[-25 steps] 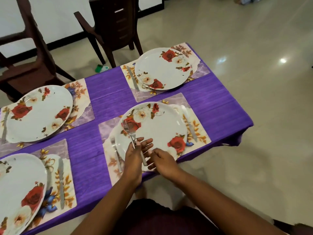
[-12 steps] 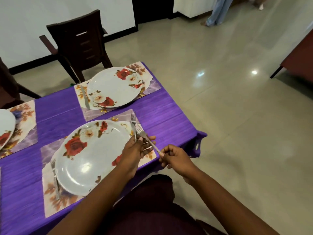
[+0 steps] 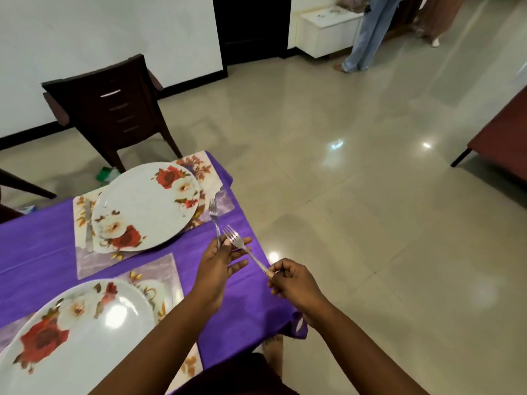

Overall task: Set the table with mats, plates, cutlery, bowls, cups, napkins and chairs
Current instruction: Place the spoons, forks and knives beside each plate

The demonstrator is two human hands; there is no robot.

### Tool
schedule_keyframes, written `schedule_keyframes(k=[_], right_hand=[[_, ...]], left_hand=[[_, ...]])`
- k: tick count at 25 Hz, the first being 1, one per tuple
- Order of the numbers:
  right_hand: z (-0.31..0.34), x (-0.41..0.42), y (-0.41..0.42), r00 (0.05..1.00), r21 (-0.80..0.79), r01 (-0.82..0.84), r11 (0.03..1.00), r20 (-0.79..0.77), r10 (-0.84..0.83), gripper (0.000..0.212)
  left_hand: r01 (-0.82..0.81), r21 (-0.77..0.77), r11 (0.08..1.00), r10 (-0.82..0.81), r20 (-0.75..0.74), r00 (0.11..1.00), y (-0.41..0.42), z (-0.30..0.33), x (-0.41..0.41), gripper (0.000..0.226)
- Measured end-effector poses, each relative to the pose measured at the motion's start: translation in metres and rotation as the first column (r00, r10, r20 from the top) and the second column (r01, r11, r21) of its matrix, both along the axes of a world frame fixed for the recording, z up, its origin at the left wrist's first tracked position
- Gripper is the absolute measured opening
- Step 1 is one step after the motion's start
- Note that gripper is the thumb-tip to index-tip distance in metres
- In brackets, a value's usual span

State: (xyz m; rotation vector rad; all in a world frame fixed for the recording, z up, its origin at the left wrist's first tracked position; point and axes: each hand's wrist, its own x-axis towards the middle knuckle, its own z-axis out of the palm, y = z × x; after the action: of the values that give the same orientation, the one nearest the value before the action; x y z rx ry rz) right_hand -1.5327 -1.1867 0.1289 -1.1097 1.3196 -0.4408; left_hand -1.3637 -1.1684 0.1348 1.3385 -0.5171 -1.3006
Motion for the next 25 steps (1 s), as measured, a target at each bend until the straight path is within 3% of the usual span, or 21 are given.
schedule_keyframes(k=[5,11,14,19,22,25], right_hand=[[0.015,0.004,-0.097,0.999,-0.034,-0.026,0.999,-0.033,0.025,0.010],[-0.003,0.010,-0.167,0.982,0.018,-0.185,0.983,-0.045,0.186,0.004],[-0.009,0.011,-0.212,0.942,0.039,-0.329,0.944,-0.055,0.330,0.005],[0.005,-0.003,-0.290,0.833,-0.011,-0.552,0.834,-0.058,0.551,0.006],[0.012,-0.010,-0.342,0.769,-0.066,-0.639,0.767,-0.061,0.636,0.008],[0.020,0.000,-0.381,0.714,-0.126,-0.699,0.704,-0.063,0.697,0.007]], left_hand=[[-0.207,0.101,0.973,0.202,0.064,0.977,-0.074,-0.002,0.008,0.018],[-0.435,0.139,0.890,0.428,0.076,0.901,-0.095,-0.014,-0.001,0.022],[-0.546,0.157,0.823,0.527,0.148,0.837,-0.110,-0.022,-0.009,0.026],[-0.751,0.138,0.646,0.755,0.030,0.655,-0.149,-0.017,-0.046,0.028],[-0.803,0.141,0.579,0.797,0.111,0.594,-0.178,-0.018,-0.077,0.025],[-0.822,0.124,0.555,0.773,0.287,0.565,-0.198,-0.011,-0.084,0.020]])
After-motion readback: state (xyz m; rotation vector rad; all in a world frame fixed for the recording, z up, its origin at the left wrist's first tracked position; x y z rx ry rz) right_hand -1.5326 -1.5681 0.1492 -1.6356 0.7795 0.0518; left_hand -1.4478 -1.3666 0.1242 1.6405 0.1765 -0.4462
